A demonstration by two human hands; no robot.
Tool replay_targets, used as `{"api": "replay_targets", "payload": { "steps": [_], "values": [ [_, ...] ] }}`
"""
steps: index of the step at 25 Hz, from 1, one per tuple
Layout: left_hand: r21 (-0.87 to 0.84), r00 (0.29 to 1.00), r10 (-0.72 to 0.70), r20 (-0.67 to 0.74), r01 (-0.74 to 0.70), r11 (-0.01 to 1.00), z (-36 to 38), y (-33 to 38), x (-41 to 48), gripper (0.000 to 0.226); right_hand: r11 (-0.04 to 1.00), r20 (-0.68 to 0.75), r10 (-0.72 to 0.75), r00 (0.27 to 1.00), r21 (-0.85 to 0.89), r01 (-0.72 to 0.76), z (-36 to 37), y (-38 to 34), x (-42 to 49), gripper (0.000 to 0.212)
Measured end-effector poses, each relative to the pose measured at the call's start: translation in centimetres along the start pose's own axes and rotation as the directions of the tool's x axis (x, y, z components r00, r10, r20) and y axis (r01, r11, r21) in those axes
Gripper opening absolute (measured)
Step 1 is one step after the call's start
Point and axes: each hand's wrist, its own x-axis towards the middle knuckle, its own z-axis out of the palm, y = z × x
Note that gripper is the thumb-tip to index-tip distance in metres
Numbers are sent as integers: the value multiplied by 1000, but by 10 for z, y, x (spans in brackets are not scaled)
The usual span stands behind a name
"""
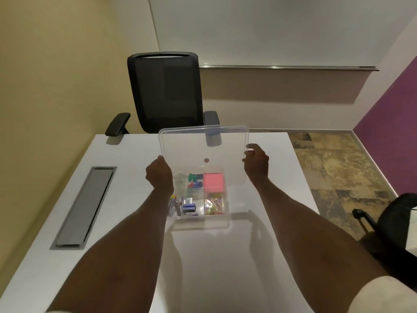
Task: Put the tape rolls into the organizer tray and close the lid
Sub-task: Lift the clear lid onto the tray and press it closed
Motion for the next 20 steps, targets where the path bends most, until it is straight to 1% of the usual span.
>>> {"api": "replay_targets", "payload": {
  "steps": [2,3,5,7,9,11,12,14,15,17,18,20],
  "values": [
    [-106,986,-159,41,163,981,-17,2,14,41,998,44,3,999,60,-5,6,-10,-6,27],
    [-186,979,-201,44,206,961,-25,2,18,37,995,64,11,998,94,-17,8,-16,-9,26],
    [-323,969,-238,68,247,914,-38,0,27,35,983,102,50,994,168,-67,11,-23,-10,24],
    [-406,952,-267,151,306,861,-51,-6,36,42,964,148,97,984,234,-130,11,-28,-8,25],
    [-457,920,-306,246,388,800,-67,-10,46,42,923,183,164,969,319,-216,12,-29,-6,23],
    [-450,885,-325,334,452,770,-79,-15,57,33,904,194,195,961,344,-253,11,-26,-6,21],
    [-422,869,-311,385,466,778,-83,-19,62,28,909,190,197,962,333,-252,12,-23,-7,24],
    [-327,841,-278,464,455,828,-88,-27,69,15,925,172,194,966,295,-239,13,-17,-9,25],
    [-280,835,-268,481,436,855,-89,-32,72,10,938,157,193,969,261,-229,13,-15,-11,22],
    [-245,840,-250,482,403,882,-90,-41,77,5,971,107,183,977,136,-197,16,-9,-12,19],
    [-230,843,-256,473,398,888,-89,-44,79,11,978,105,179,978,85,-188,19,-6,-11,20],
    [-179,849,-277,451,390,903,-84,-50,84,16,976,141,189,972,81,-202,25,0,-9,28]
  ]
}}
